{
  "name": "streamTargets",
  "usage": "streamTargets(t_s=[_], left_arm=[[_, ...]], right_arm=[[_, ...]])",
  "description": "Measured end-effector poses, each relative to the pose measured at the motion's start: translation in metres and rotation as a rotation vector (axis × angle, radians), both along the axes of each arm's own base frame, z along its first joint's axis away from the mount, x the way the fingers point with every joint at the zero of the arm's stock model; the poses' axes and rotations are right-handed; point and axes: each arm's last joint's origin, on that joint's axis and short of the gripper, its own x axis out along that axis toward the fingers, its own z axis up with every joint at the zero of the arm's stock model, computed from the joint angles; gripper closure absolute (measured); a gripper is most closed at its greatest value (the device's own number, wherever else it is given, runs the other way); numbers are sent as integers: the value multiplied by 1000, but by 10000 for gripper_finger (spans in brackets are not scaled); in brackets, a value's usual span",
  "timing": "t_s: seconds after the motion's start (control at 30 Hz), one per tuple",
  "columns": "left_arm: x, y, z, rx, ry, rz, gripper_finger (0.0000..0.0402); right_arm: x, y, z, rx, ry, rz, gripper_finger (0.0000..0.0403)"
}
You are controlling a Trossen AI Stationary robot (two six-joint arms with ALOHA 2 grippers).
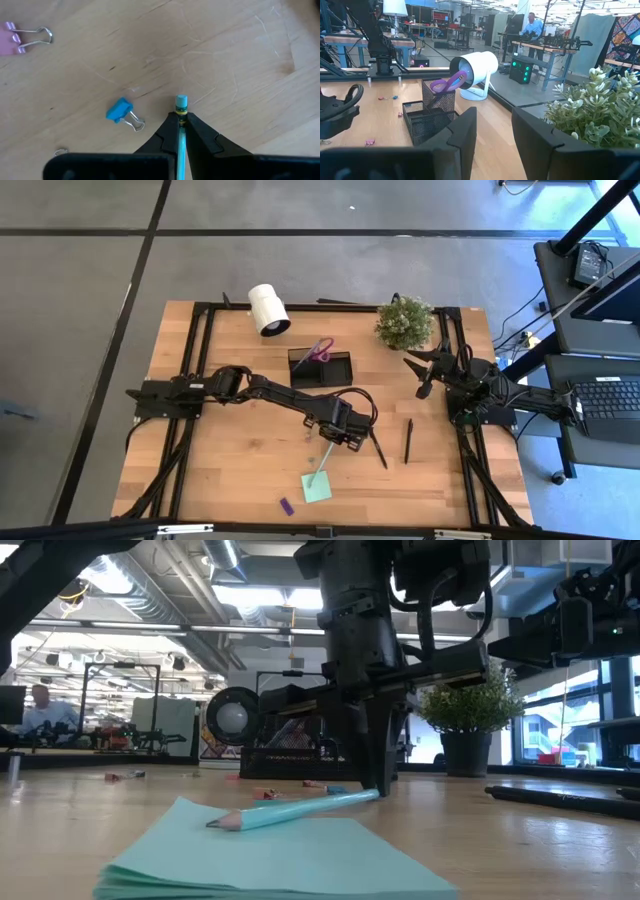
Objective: Pick and place office supplies into organizer
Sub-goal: Put the light blue pencil into the black desk organizer
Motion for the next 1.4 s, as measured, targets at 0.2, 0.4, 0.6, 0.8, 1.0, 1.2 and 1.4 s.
streamTargets(t_s=[0.2, 0.4, 0.6, 0.8, 1.0, 1.2, 1.4], left_arm=[[0, 0, 0, 0, -1, -6, 389], [0, 0, 3, -1, -12, -24, 389], [-3, 2, 33, 36, -86, -48, 389], [-13, 8, 75, 148, -185, -89, 389], [-30, 24, 127, 304, -288, -171, 389], [-60, 50, 188, 526, -362, -237, 389], [-93, 80, 238, 759, -372, -319, 389]], right_arm=[[0, 0, 0, 0, 0, 0, 274], [0, 0, 0, 0, 0, 0, 274], [0, 0, 0, 0, 0, 0, 274], [0, 0, 0, 1, 0, 0, 274], [0, 0, 0, 2, -1, 0, 274], [0, 0, 0, 4, -3, 0, 274], [0, 0, 1, 3, -7, 0, 274]])
